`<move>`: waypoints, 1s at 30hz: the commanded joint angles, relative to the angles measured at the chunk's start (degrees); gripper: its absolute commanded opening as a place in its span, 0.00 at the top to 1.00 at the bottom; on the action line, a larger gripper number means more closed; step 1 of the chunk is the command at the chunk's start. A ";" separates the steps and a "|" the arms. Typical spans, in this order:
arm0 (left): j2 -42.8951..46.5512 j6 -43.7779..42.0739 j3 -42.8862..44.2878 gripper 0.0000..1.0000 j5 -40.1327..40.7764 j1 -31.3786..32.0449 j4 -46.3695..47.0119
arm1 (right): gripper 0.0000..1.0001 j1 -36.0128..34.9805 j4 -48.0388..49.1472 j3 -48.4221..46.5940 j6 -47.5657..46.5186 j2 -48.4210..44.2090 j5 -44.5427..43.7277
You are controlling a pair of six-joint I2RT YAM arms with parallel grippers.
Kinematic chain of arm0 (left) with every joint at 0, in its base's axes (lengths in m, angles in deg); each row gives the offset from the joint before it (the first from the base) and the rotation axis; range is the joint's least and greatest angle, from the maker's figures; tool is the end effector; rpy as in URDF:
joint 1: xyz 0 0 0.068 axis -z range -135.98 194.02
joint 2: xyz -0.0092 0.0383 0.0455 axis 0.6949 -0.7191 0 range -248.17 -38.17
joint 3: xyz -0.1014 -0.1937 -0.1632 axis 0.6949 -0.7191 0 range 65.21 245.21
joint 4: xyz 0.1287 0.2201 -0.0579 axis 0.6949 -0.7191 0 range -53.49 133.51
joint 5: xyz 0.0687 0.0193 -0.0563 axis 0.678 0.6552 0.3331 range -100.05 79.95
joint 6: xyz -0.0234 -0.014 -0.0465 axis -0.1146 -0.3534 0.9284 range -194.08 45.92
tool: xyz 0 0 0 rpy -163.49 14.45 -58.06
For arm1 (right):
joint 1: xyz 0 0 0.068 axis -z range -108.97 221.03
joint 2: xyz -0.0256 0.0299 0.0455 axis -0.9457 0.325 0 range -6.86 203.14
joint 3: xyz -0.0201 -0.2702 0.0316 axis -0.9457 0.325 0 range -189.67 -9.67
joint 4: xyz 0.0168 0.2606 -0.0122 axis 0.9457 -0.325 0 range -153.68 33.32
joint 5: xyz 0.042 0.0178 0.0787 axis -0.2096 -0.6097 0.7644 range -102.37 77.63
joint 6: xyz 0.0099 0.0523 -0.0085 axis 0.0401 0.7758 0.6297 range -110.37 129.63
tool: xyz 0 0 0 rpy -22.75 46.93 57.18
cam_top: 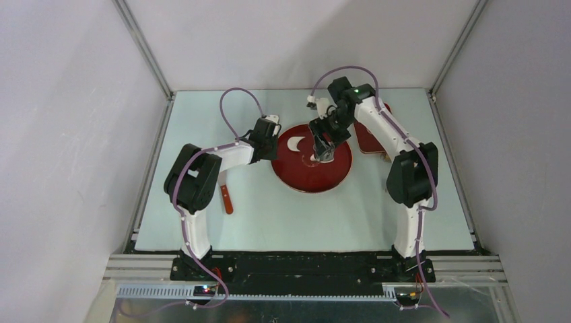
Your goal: Roll out the dumpling wrappers from the dough
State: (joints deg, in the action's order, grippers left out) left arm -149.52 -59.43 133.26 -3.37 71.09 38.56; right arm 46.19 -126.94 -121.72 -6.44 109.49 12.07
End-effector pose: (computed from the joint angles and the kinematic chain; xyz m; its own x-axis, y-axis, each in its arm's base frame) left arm 0.3655 -0.1821 0.1535 -0.7396 0.0958 -0.6662 0.2025 0.9756 -0.0845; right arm 0.3698 0.1875 0.2888 -0.7069 -0.6051 -0.3662 -0.7058 0.6373 0.3095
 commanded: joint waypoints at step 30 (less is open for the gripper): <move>0.00 0.90 1.47 0.81 -0.13 -0.33 0.97 | 1.00 -1.25 4.52 9.89 -1.15 -2.50 -0.70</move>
State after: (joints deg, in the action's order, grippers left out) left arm -149.52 -59.06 133.26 -3.35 71.09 38.56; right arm 42.74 -121.06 -106.49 -10.05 109.82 5.89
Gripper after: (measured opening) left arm 0.193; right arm 0.710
